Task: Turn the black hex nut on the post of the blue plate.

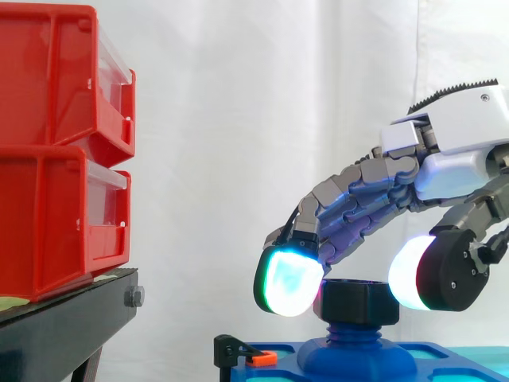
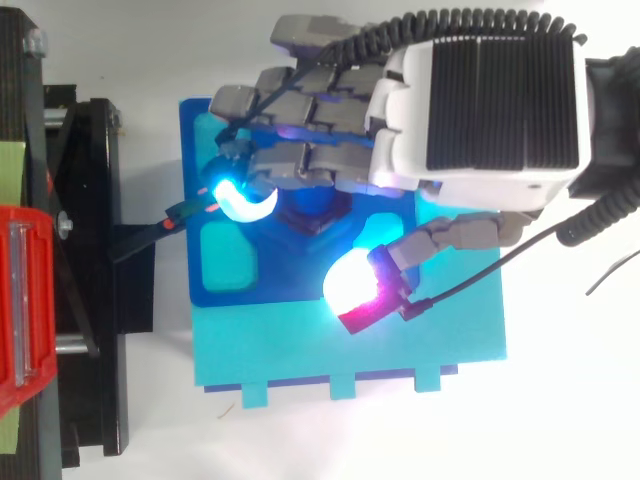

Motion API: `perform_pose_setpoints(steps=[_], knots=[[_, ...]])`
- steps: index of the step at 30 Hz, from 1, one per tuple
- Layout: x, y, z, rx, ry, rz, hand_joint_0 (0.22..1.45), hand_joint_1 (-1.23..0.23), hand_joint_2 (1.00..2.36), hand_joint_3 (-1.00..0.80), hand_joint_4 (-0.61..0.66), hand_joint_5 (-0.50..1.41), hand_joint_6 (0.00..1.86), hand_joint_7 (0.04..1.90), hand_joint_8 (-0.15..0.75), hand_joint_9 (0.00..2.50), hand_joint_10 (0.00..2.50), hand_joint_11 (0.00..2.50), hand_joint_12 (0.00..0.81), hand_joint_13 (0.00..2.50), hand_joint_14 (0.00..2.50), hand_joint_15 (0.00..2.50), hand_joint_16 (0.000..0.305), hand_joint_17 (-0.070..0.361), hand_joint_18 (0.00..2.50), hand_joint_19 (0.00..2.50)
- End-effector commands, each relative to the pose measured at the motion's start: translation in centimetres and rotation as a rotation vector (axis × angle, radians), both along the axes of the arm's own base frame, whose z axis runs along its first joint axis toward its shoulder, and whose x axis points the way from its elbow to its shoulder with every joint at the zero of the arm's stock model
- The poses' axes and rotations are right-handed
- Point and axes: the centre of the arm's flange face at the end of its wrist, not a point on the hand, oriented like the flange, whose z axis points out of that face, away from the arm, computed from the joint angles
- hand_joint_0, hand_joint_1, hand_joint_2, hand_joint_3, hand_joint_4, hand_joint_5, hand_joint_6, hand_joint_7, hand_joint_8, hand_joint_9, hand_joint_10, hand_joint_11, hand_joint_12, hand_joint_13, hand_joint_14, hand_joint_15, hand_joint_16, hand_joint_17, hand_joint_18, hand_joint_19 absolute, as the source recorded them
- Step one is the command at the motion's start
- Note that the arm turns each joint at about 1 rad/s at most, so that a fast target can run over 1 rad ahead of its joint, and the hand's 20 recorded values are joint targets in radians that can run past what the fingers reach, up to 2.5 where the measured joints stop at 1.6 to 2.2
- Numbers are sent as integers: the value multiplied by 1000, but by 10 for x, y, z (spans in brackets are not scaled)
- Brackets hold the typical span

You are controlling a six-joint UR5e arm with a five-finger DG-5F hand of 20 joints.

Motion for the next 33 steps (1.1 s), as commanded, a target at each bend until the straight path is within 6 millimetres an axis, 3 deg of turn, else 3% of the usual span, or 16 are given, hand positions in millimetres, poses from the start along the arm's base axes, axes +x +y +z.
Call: perform_pose_setpoints(steps=[1,20,33], knots=[[0,-5,-1,-1,1,-6,489,-561,1000,-500,140,-239,502,769,183,250,0,0,294,413,0,27,33,75,242,26],[-5,-24,0,-15,16,-13,488,-552,1000,-500,143,-237,502,778,183,249,0,0,295,417,0,31,33,75,245,37],[-7,-29,22,-34,48,18,488,-548,1000,-500,143,-236,502,777,187,250,0,0,295,426,0,34,34,76,255,39]])
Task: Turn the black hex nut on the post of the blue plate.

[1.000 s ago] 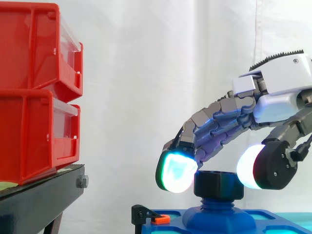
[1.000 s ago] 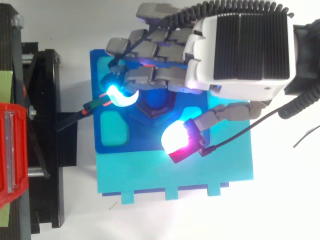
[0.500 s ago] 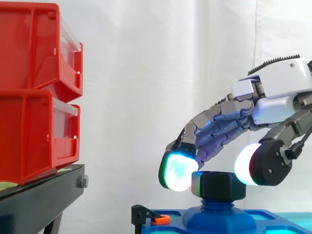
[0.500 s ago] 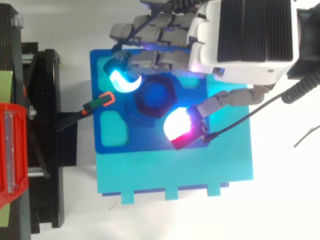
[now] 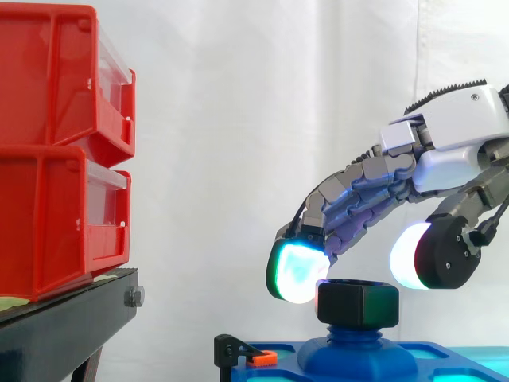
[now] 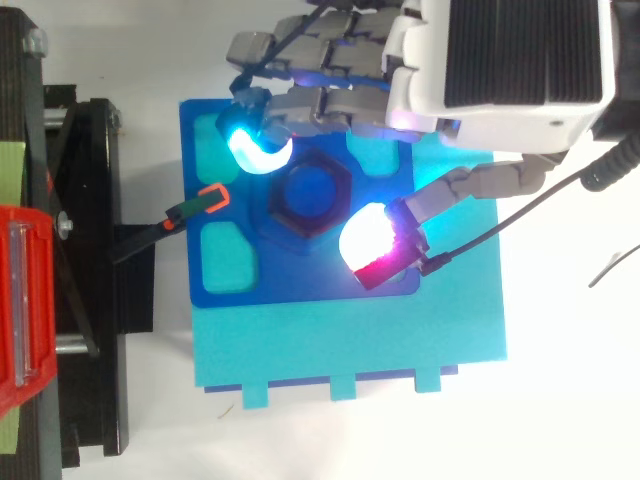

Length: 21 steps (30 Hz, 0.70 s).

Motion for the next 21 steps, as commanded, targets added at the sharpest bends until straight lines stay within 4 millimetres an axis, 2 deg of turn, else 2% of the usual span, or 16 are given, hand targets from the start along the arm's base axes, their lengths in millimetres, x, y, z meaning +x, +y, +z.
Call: perform_pose_setpoints(steps=[1,7,21], knots=[[-3,0,8,-13,13,13,488,-549,1000,-500,145,-237,502,781,187,249,0,0,294,427,0,38,34,76,256,44],[-6,0,17,-36,7,18,488,-548,1000,-500,145,-237,502,780,186,249,0,0,295,430,0,34,34,76,259,36],[-11,4,23,-41,24,24,489,-548,1000,-500,144,-236,502,777,186,249,0,0,295,436,2,43,33,75,266,43]])
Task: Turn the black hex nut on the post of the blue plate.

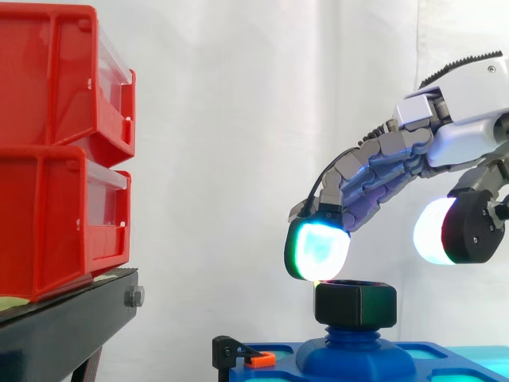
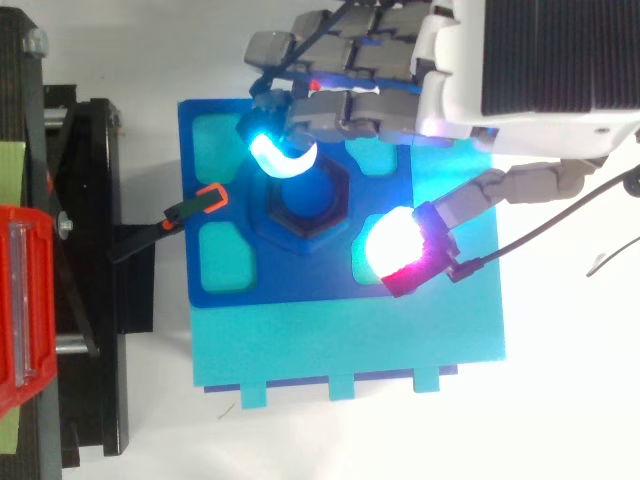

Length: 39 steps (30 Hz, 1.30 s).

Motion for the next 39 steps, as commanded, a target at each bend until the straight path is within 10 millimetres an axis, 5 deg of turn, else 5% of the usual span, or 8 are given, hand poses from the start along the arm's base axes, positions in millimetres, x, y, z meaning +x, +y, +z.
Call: perform_pose_setpoints(steps=[1,11,22,39], knots=[[-1,0,1,0,5,-1,489,-548,1000,-500,145,-236,502,777,186,250,0,0,294,437,0,43,34,75,267,36],[-6,-4,-1,-3,38,-6,490,-548,1000,-500,145,-236,502,780,186,250,0,0,296,440,2,47,34,76,271,43],[-22,-3,27,-48,44,2,490,-549,1000,-500,144,-236,502,777,186,251,0,0,297,443,2,48,34,76,274,53],[-24,4,24,-32,64,-9,458,-530,1000,-500,127,-246,502,757,188,183,0,0,317,291,0,0,38,86,164,12]])
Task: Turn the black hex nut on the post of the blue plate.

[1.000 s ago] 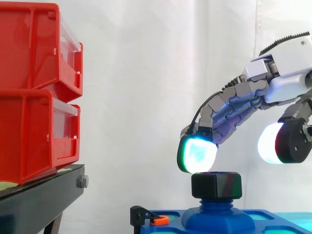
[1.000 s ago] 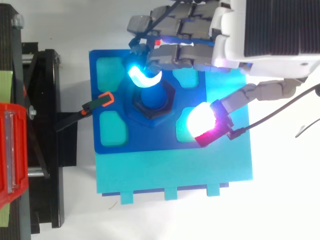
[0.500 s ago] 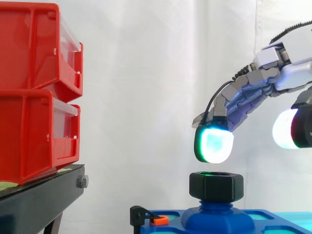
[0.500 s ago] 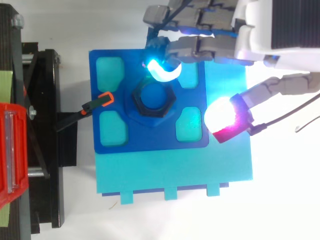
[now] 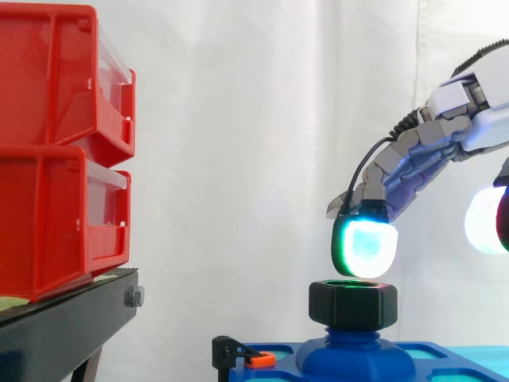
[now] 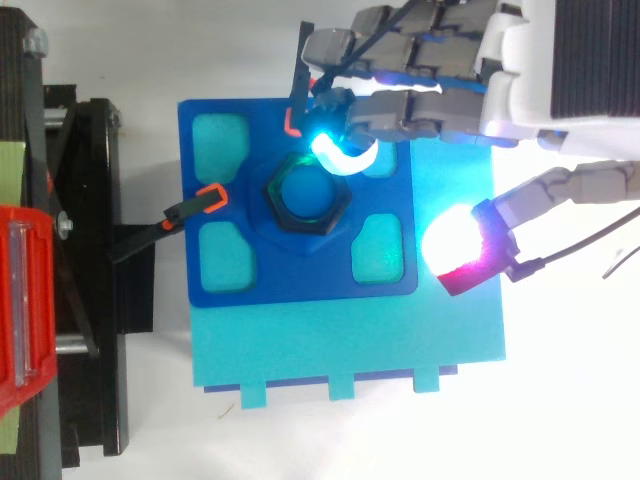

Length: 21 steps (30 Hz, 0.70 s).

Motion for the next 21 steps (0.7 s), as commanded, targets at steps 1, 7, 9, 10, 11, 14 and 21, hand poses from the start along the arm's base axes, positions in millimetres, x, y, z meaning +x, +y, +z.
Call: perform_pose_setpoints(steps=[1,7,9,10,11,14,21], knots=[[3,1,5,34,-20,-11,437,-515,1000,-500,122,-251,502,745,189,142,0,0,332,211,0,0,42,94,91,0],[15,2,24,124,-110,-27,388,-458,1000,-500,77,-287,502,720,178,0,0,0,360,0,0,0,49,110,0,0],[16,3,25,130,-124,-24,361,-446,1000,-500,69,-297,502,700,177,0,0,0,371,0,0,0,55,123,0,0],[17,3,25,130,-127,-24,357,-437,1000,-500,66,-299,502,694,176,0,0,0,374,0,0,0,56,125,0,0],[17,3,25,130,-127,-24,351,-415,1000,-500,58,-300,502,693,174,0,0,0,377,0,0,0,57,127,0,0],[24,6,17,132,-142,-22,341,-392,1000,-500,49,-300,502,675,164,0,0,0,380,0,0,0,58,131,0,0],[38,15,-8,135,-135,-7,352,-708,1000,-500,14,-300,501,671,134,0,0,0,355,0,0,0,56,125,0,0]])
